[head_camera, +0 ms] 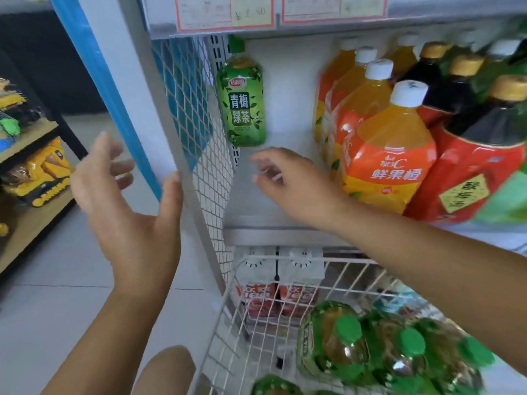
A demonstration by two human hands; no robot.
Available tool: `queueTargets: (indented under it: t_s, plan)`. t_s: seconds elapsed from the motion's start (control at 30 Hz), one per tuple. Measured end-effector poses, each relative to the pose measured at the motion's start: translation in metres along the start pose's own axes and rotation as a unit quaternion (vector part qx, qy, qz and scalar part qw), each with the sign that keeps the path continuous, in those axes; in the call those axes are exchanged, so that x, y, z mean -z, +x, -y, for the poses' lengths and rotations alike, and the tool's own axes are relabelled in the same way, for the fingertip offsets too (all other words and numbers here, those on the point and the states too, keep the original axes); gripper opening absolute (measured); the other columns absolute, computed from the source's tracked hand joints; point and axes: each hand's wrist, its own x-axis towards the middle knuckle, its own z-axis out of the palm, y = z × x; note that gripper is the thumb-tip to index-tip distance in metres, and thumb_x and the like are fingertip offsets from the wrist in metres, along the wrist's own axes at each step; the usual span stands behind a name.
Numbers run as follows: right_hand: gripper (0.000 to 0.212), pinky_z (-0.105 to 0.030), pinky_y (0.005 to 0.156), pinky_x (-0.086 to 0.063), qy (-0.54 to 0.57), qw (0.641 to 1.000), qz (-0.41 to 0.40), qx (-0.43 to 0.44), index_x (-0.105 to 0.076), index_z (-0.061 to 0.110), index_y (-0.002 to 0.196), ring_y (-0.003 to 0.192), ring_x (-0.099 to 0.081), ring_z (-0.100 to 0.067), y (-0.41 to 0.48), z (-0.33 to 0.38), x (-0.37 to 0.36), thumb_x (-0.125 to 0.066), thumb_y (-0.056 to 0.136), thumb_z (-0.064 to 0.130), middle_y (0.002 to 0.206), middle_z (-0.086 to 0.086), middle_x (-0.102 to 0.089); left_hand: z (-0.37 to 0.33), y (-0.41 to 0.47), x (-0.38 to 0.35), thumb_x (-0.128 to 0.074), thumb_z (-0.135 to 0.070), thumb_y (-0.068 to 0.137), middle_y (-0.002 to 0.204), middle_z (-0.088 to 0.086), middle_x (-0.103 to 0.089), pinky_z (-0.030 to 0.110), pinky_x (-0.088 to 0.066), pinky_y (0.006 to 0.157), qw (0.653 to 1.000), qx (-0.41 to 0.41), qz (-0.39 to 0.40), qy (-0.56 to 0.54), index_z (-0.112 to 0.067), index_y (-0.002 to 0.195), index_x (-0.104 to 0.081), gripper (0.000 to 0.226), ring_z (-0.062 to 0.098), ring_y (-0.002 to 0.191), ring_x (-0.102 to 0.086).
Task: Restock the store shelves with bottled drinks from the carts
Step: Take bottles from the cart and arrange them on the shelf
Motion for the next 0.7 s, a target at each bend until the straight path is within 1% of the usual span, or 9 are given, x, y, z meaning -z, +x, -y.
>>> queueTargets:
  t_s: [0.03,0.1,0.17,0.23,0.37,0.43,0.5,0.57,0.7]
  plan:
    - [0.032,-0.026,0.084,-0.048,-0.019,0.999,0.03,0.005,-0.059,0.019,0.124,0.095,-0.06,-0.012,-0.026,0.003,0.014,-0.059,0.094,0.026,0.111,-0.001,-0.064,-0.007,-0.012,0.003,-0.062,-0.019,0.091,0.114,-0.016,-0.04,0.027,-0.044,0.093,1.0,-0.01,0.021,-0.019,-0.009,0.136,-0.045,0.049,0.02,0.103,-0.051]
    - [0.025,-0.024,0.073,-0.046,-0.097,0.989,0.114,-0.005,-0.063,0.024,0.116,0.085,-0.059,-0.008,-0.066,0.004,0.041,-0.059,0.093,0.033,0.099,0.005,-0.066,-0.021,-0.038,0.002,-0.057,-0.021,0.091,0.109,-0.016,-0.043,0.021,-0.044,0.089,0.988,-0.049,0.138,-0.046,-0.009,0.127,-0.053,0.038,0.018,0.095,-0.054]
    - [0.022,-0.026,0.063,-0.041,-0.241,0.948,0.209,-0.022,-0.064,0.024,0.106,0.078,-0.055,-0.009,-0.091,-0.001,0.056,-0.055,0.093,0.04,0.087,0.011,-0.062,-0.032,-0.062,-0.005,-0.055,-0.03,0.089,0.109,-0.013,-0.05,0.012,-0.043,0.087,0.948,-0.081,0.299,-0.074,-0.019,0.121,-0.058,0.034,0.008,0.093,-0.056]
    - [0.027,-0.03,0.061,-0.041,-0.329,0.902,0.28,-0.019,-0.061,0.019,0.092,0.074,-0.054,-0.013,-0.104,-0.003,0.058,-0.051,0.095,0.044,0.077,0.01,-0.058,-0.039,-0.078,-0.015,-0.056,-0.037,0.089,0.112,-0.018,-0.053,0.012,-0.045,0.084,0.894,-0.073,0.431,-0.1,-0.03,0.123,-0.058,0.034,0.002,0.101,-0.056]
    - [0.056,-0.03,0.065,-0.047,-0.328,0.847,0.406,-0.1,-0.06,0.011,0.108,0.076,-0.056,-0.018,-0.128,-0.006,0.042,-0.043,0.091,0.062,0.092,-0.006,-0.063,-0.034,-0.098,-0.033,-0.062,-0.02,0.093,0.113,-0.028,-0.056,0.01,-0.047,0.08,0.854,0.023,0.506,-0.121,-0.043,0.118,-0.058,0.033,-0.007,0.102,-0.056]
    - [0.066,-0.022,0.054,-0.035,-0.285,0.856,0.404,-0.15,-0.045,0.01,0.128,0.068,-0.044,-0.011,-0.147,-0.009,0.027,-0.047,0.089,0.063,0.097,-0.007,-0.058,-0.026,-0.101,-0.038,-0.061,-0.017,0.094,0.111,-0.023,-0.061,0.01,-0.049,0.078,0.841,0.059,0.526,-0.11,-0.038,0.116,-0.061,0.031,-0.009,0.099,-0.057]
    - [0.069,-0.022,0.05,-0.029,-0.236,0.889,0.345,-0.188,-0.033,0.014,0.136,0.061,-0.038,-0.006,-0.159,-0.012,0.012,-0.053,0.088,0.059,0.082,0.0,-0.05,-0.021,-0.103,-0.038,-0.06,-0.017,0.095,0.111,-0.019,-0.062,0.005,-0.046,0.074,0.818,0.097,0.557,-0.108,-0.034,0.117,-0.062,0.029,-0.012,0.096,-0.056]
    - [0.053,-0.026,0.05,-0.031,-0.202,0.912,0.29,-0.207,-0.04,0.019,0.124,0.06,-0.043,-0.007,-0.164,-0.018,0.004,-0.059,0.087,0.053,0.071,0.005,-0.046,-0.019,-0.103,-0.038,-0.06,-0.013,0.095,0.115,-0.016,-0.063,0.006,-0.047,0.08,0.783,0.143,0.592,-0.128,-0.034,0.121,-0.059,0.034,-0.013,0.097,-0.056]
    - [0.028,-0.026,0.051,-0.036,-0.119,0.938,0.236,-0.225,-0.05,0.033,0.091,0.054,-0.048,-0.006,-0.16,-0.014,0.011,-0.071,0.075,0.04,0.067,0.007,-0.054,-0.013,-0.102,-0.039,-0.069,-0.008,0.085,0.138,-0.019,-0.051,0.032,-0.044,0.107,0.687,0.157,0.692,-0.154,-0.044,0.134,-0.045,0.066,-0.006,0.125,-0.048]
